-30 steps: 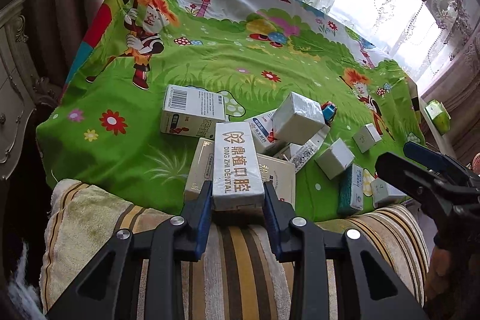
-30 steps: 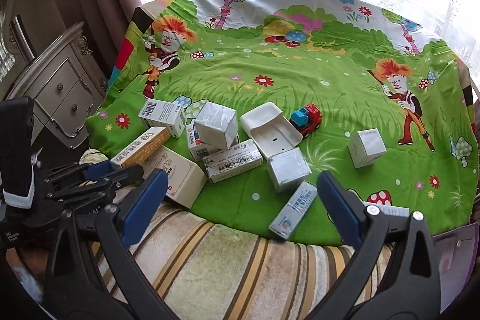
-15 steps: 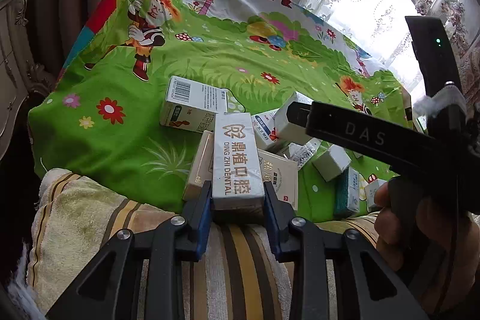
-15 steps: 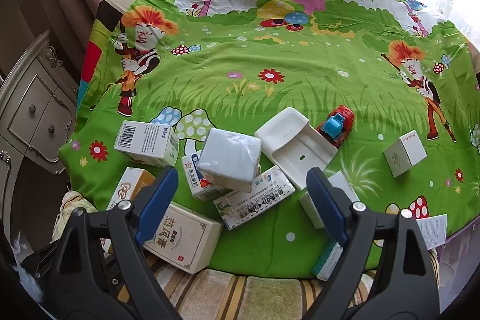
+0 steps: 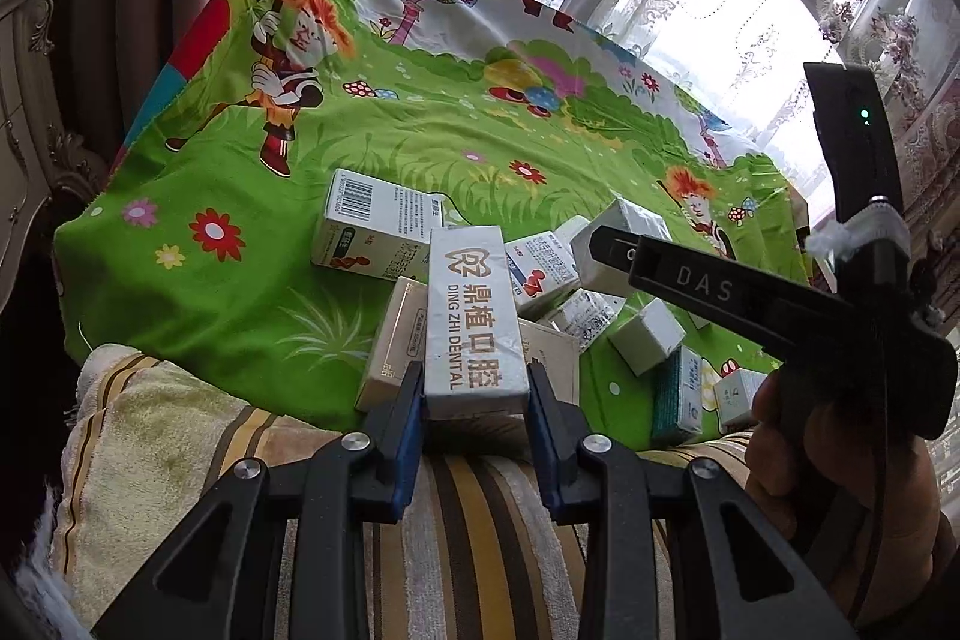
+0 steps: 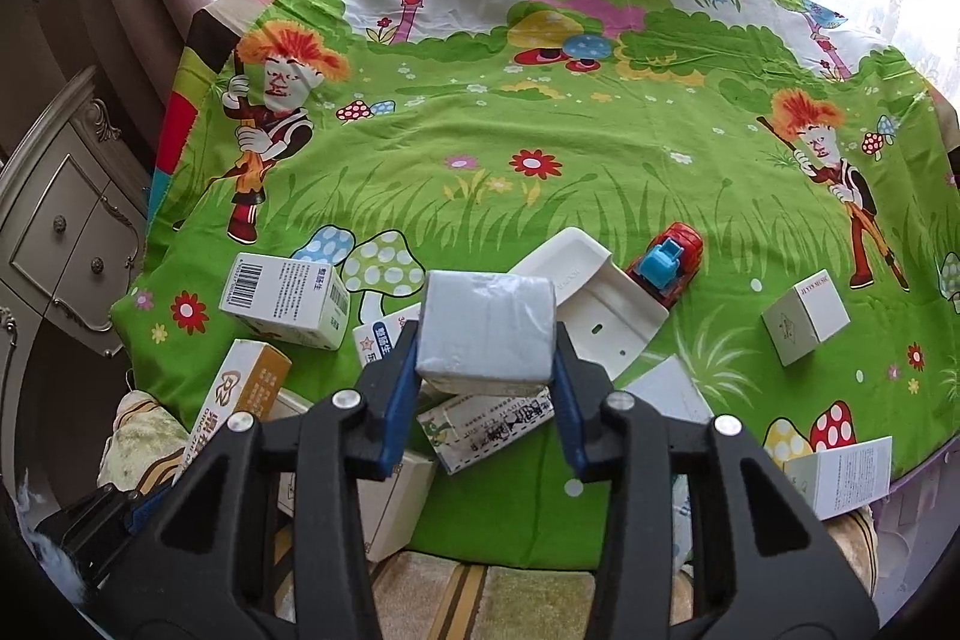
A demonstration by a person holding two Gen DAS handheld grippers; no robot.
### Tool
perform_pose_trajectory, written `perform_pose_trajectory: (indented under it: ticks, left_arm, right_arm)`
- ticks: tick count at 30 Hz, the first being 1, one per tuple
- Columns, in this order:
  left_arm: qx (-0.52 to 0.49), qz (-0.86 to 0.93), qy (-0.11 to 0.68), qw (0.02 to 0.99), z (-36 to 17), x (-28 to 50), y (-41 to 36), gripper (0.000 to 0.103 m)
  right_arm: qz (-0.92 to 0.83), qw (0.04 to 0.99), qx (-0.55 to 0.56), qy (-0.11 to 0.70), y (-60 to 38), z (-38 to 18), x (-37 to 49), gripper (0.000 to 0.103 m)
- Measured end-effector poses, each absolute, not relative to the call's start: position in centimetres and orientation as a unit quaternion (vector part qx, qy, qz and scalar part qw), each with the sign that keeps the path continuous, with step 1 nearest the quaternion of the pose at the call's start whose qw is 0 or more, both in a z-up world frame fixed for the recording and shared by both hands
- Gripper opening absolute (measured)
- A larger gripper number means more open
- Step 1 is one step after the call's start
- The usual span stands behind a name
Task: Organize rigid objects
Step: 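Grasp the white paper-wrapped cube with right gripper while left holds the dental box, then carry the dental box and wrapped cube into the purple box and open both grippers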
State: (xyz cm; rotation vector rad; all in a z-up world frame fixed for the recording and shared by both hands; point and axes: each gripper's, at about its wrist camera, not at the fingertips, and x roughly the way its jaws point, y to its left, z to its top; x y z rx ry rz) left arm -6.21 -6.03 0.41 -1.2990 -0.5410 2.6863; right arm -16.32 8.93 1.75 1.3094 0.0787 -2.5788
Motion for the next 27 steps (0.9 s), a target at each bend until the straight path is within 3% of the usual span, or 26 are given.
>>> perform_pose_trajectory:
  ticks: [13,27]
  left_arm:
    - [-0.427,0.886,-0.155,0.091,2.0,-5.7,-2.1,0.033]
    - [-0.433,0.878,-0.110,0.172,3.0,-5.5,5.8,0.033]
  right_arm:
    - [-0.900,0.103,0.422,0.043,13.9,3.6,-11.8,0.044]
    - [-0.905,0.053,0.423,-0.011,23.4,4.4,-7.5,0.044]
